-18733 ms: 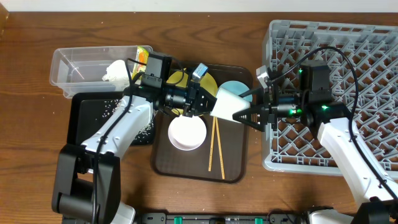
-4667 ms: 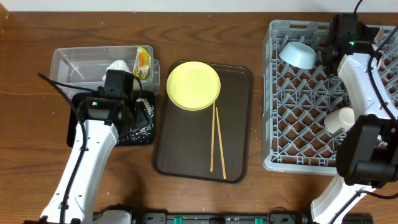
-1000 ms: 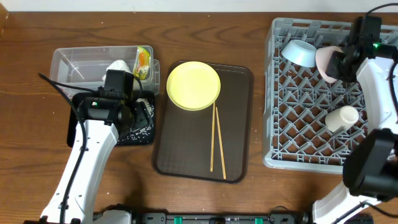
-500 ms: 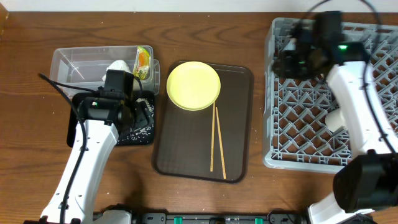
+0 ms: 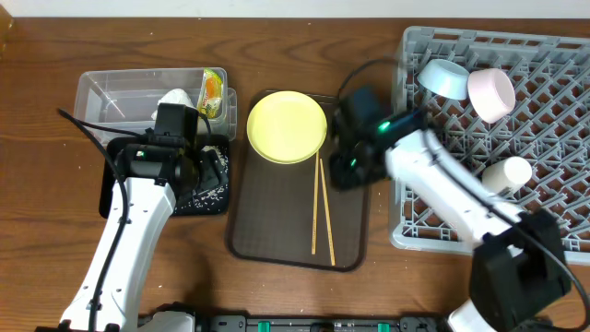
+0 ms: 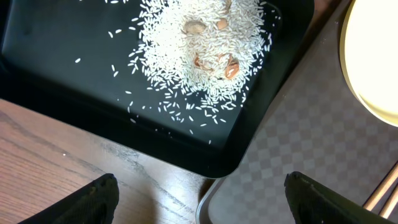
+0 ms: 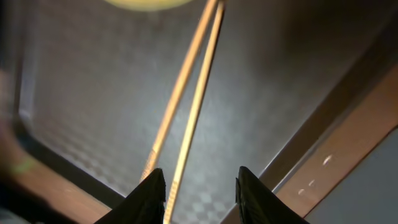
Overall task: Sort waste into correct bins and load items into the dishwasher rack
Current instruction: 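Reach the right gripper to the chopsticks and grasp one, then carry the chopstick to the rack and release it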
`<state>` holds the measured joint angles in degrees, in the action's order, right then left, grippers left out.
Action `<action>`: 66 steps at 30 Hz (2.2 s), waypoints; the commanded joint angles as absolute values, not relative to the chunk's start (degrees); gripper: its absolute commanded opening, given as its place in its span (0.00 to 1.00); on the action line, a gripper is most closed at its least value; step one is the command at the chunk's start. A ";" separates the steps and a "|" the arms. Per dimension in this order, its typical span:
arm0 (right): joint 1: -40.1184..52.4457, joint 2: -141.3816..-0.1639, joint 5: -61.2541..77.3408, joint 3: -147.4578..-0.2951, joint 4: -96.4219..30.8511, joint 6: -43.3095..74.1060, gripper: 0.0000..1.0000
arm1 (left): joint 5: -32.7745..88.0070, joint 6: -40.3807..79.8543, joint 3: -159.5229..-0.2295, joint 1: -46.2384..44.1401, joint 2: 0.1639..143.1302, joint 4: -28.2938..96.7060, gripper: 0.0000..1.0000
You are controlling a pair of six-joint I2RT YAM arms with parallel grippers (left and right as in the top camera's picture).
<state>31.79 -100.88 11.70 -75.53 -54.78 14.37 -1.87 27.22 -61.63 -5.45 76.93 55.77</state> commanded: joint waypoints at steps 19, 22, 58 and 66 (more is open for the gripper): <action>45.56 -101.38 2.83 -56.97 -42.00 28.18 0.36 | -2.20 27.75 -62.11 -5.26 76.84 56.10 0.88; 45.54 -101.38 1.45 -56.34 -42.19 28.95 0.28 | -2.20 27.75 -62.11 -5.26 76.84 56.10 0.88; 26.46 -88.44 -9.06 -73.08 -51.46 28.40 0.01 | -2.20 27.75 -62.11 -5.26 76.84 56.10 0.88; 16.53 -88.51 -9.02 -70.35 -55.99 25.85 0.01 | -2.20 27.77 -62.11 -5.26 76.84 56.07 0.88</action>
<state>18.55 -88.47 -7.86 -72.10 -55.75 27.81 -1.87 27.24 -61.63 -5.45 76.93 55.77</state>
